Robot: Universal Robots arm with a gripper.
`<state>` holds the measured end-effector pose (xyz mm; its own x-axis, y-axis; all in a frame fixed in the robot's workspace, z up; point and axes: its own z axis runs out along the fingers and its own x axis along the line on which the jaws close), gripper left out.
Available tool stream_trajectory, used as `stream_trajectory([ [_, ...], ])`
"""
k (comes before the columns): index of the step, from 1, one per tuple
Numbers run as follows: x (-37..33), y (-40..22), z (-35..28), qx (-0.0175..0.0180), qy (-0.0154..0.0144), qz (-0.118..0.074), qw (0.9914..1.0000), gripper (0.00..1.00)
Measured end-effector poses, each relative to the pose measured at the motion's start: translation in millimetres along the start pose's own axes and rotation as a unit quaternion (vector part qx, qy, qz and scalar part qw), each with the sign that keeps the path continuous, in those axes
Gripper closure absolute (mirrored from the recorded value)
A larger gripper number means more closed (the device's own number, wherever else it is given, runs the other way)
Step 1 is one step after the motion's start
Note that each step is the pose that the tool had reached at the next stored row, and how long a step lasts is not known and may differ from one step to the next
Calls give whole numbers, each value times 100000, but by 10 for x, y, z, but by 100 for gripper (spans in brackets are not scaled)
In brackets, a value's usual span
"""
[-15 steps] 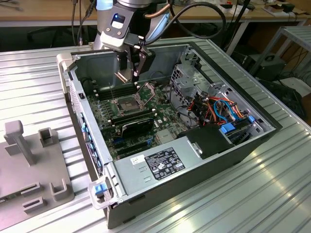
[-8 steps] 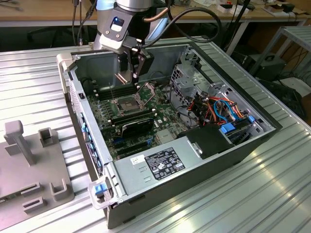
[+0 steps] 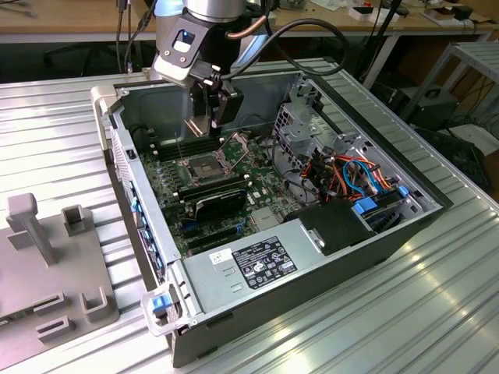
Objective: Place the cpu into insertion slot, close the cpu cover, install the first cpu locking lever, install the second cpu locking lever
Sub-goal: 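Place the cpu into insertion slot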
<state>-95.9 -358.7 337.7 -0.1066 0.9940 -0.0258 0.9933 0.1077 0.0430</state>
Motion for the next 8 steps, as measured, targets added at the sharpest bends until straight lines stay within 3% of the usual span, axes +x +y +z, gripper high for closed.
stream_trajectory([
  [8, 0, 0, 0, -2, 2, 18, 100000, 45],
])
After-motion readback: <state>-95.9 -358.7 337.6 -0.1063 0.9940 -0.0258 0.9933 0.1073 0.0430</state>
